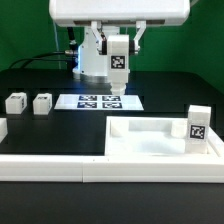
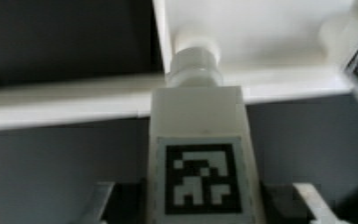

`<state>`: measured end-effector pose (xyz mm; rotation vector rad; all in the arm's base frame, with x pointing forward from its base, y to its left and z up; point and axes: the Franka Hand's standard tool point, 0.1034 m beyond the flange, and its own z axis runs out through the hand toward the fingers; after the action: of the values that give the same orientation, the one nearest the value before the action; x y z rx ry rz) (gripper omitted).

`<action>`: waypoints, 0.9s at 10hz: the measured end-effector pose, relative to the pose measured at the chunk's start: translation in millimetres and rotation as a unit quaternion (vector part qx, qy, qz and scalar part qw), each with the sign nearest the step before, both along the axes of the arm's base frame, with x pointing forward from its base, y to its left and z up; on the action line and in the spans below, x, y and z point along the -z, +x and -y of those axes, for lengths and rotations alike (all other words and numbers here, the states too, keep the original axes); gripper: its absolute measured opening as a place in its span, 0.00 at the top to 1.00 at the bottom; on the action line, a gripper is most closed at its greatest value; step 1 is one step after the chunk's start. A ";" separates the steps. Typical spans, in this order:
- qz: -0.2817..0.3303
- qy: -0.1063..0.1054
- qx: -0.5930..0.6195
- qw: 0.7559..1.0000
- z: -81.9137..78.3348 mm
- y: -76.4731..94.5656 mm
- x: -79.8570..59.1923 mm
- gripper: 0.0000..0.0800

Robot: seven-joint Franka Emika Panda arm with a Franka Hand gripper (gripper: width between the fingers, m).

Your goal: Assemble square table

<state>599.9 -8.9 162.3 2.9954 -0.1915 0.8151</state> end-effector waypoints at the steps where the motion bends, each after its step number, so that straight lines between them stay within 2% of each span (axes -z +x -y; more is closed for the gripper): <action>1: 0.060 -0.021 -0.001 0.998 2.8 12.6 -3.3 0.64; 2: 0.054 -0.023 -0.001 0.998 3.2 8.3 4.0 0.64; 5: 0.052 -0.022 -0.002 0.998 2.1 8.1 4.6 0.64; 6: 0.052 -0.025 -0.009 0.998 -6.1 -2.5 15.5 0.64; 8: 0.041 -0.027 -0.016 0.999 -12.8 -7.4 31.1 0.64; 9: 0.035 -0.031 -0.019 0.999 -13.8 -9.6 45.1 0.64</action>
Offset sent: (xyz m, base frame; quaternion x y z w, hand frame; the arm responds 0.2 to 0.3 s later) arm 0.0000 0.0000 0.0000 0.0000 0.0000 0.0000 1.0000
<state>590.4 5.0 117.2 2.9225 -0.1101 0.9137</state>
